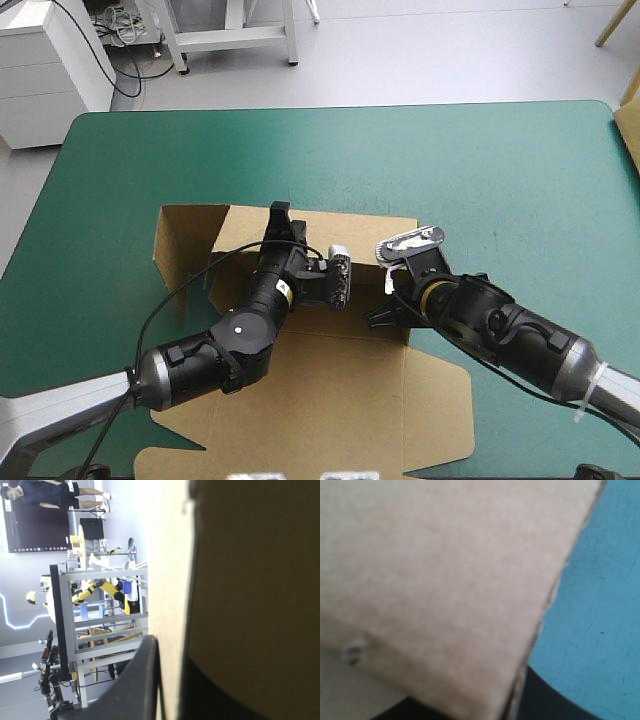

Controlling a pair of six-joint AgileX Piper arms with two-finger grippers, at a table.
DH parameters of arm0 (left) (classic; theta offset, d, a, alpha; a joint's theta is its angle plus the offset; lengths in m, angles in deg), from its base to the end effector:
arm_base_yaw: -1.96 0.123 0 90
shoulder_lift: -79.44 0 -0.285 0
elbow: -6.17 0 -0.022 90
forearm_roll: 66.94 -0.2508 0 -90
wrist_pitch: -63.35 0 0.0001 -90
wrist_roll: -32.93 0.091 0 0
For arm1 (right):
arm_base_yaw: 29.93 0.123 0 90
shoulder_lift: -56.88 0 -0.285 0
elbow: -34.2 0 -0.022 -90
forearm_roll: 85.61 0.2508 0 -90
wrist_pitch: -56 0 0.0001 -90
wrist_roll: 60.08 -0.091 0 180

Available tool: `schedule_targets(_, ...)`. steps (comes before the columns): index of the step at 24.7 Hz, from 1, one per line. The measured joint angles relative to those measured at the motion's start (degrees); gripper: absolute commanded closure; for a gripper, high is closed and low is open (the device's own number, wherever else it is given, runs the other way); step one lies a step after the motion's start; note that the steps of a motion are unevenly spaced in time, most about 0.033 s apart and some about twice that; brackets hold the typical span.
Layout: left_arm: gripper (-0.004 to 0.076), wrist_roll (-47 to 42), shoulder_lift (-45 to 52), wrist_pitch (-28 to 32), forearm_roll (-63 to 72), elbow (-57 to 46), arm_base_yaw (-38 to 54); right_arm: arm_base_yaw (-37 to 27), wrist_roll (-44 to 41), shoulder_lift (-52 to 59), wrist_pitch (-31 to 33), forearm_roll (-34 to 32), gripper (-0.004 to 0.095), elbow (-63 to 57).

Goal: Fold the box

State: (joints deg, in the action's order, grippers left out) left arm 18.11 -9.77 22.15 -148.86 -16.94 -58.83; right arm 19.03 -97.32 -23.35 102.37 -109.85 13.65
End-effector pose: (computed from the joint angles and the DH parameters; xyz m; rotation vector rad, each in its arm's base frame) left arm 0.1966 -0.2298 0.2993 1.5680 1.2973 0.7749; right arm 0.1862 0.1727 0.3078 -0.5003 2.4150 0.1375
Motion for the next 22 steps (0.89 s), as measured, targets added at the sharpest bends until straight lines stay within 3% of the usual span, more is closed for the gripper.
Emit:
schedule_targets(5,0.0718,0.04,0.0,-0.04,0.16,0.0,0.0,0.06,-4.32,0.09,0.21,-1.98,0.0928,-0.11)
schedule_targets(7,0.0678,0.04,0.0,-0.31,0.25,0.0,-0.29,0.12,-5.3,0.09,0.07,-2.78,0.0928,-0.13)
schedule_targets(9,0.0603,0.04,0.0,-1.31,0.6,0.0,-1.15,0.18,-6.16,0.09,-0.03,-3.54,0.0928,-0.18)
schedule_targets(13,0.0342,0.04,0.0,-2.36,1.89,0.0,-4.62,-1.16,-6.91,0.09,-1.42,-4.69,0.0928,-0.18)
schedule_targets(22,0.032,-0.26,-0.05,-7.78,2.81,-0.04,-11.14,-8.26,-3.03,0.09,-5.95,-2.98,0.0928,-0.18)
